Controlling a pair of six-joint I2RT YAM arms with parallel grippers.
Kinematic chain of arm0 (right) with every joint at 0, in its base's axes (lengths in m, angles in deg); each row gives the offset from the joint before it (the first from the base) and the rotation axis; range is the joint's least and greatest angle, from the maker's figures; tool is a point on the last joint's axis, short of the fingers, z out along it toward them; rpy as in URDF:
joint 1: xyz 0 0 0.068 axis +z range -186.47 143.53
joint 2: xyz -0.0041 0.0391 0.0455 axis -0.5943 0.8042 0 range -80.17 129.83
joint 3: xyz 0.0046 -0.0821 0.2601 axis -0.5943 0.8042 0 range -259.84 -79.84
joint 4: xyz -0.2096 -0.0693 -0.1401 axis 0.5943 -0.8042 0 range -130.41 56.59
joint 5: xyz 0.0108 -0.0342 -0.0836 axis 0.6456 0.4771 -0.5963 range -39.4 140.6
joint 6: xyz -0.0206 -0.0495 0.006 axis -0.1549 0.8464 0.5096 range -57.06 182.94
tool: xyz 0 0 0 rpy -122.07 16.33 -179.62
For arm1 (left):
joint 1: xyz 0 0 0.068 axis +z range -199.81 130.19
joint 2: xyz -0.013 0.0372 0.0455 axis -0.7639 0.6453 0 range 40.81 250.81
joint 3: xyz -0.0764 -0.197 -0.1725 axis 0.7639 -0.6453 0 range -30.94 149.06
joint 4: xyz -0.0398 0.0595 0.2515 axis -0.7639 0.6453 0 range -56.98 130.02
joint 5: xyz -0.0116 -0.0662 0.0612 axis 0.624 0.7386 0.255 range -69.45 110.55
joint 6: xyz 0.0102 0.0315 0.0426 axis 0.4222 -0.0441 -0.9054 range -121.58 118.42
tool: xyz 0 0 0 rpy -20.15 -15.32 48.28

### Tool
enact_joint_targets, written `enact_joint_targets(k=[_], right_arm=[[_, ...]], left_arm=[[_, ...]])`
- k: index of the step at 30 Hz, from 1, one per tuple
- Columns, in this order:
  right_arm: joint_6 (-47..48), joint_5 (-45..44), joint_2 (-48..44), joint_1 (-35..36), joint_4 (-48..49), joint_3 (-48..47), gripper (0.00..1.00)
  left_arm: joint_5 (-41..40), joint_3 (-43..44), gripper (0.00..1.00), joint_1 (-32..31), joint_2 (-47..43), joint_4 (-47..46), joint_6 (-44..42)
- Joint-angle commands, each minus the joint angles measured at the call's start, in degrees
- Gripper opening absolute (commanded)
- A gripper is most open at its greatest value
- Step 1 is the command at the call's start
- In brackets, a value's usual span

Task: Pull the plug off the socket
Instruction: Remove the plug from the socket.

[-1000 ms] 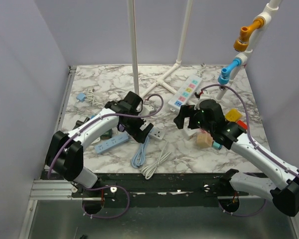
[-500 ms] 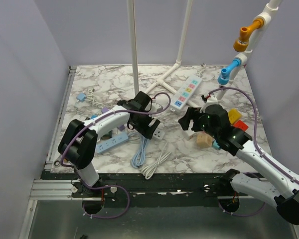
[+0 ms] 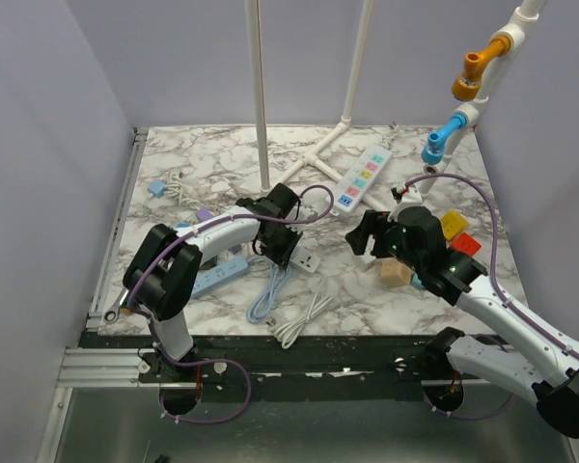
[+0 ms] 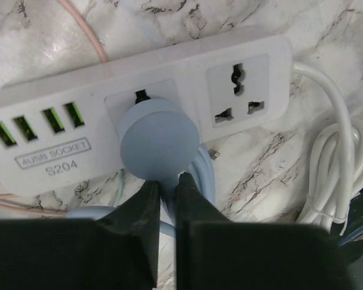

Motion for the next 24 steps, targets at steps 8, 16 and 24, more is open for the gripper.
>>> enact_joint_targets(k=[8,16,24], right_arm=[[-3.53,14.79,3.48,0.27,11.06,5.92,0.88],[-6.61,33.01,13.15,0.18,28.74,7.27,1.0],[-8.14,40.28,17.3,0.19,35.2,5.97,1.0]], left_arm=[[-3.14,1.72,0.0,-0.52,-9.89,3.81,-7.07],[0.68,4.39,0.0,-0.41,-21.56,7.46,-16.74],[3.83,3.17,0.0,-0.36,-24.92,8.49,-19.44]])
